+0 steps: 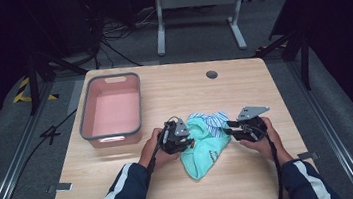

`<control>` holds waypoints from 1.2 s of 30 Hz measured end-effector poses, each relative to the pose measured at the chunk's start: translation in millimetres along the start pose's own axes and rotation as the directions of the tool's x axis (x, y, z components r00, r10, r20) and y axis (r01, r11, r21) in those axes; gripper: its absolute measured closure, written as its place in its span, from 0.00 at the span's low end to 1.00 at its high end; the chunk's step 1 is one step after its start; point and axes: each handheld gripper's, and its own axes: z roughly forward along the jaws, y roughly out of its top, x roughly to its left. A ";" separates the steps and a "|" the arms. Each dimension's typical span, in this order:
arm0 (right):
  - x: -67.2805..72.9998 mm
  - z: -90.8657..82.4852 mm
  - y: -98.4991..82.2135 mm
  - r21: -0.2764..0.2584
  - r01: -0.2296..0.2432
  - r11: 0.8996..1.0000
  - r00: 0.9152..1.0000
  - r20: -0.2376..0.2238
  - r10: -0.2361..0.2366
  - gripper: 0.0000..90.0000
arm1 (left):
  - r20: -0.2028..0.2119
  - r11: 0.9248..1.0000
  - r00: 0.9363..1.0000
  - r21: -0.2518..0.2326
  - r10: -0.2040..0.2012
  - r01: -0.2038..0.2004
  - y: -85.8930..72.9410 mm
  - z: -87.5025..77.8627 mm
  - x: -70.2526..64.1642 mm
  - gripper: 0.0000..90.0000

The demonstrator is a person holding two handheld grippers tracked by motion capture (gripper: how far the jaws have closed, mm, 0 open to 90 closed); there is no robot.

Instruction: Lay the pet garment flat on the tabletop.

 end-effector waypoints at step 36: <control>17.8 -12.1 -12.7 -0.014 0.018 1.000 1.000 0.017 -0.018 0.75 | -0.077 0.995 0.994 -0.073 -0.072 0.067 -6.9 -14.1 -9.4 0.55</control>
